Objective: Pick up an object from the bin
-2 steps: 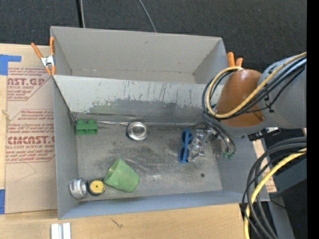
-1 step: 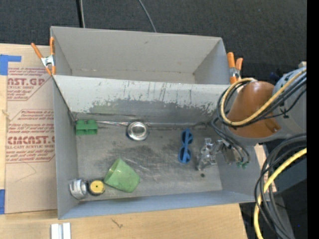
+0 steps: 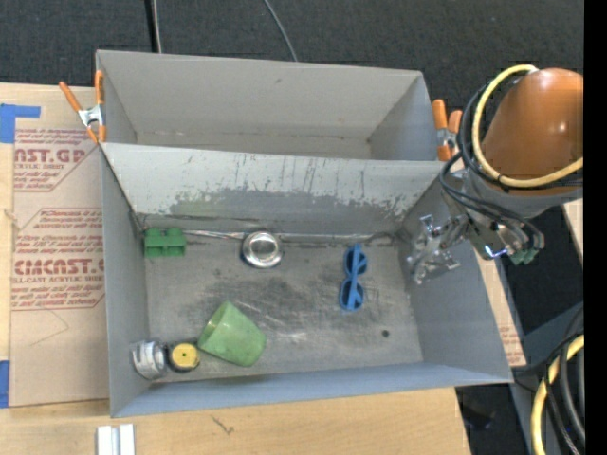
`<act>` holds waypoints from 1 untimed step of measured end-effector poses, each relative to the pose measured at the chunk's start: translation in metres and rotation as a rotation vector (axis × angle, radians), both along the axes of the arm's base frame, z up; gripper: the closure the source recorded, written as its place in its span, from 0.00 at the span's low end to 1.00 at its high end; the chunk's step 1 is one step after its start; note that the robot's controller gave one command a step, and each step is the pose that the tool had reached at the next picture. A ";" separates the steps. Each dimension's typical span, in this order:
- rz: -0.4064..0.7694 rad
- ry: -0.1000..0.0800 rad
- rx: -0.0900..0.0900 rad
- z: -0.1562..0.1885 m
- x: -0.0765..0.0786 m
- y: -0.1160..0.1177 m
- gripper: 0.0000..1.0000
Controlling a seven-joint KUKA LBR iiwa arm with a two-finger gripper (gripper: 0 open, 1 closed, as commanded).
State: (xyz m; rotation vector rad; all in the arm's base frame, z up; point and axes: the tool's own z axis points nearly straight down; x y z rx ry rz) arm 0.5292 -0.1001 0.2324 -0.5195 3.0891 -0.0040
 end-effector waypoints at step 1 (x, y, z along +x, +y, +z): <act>0.404 0.013 0.002 -0.052 -0.031 0.038 1.00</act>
Offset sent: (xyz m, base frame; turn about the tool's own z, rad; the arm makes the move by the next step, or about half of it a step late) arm -0.0304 0.0355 -0.0501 -0.4036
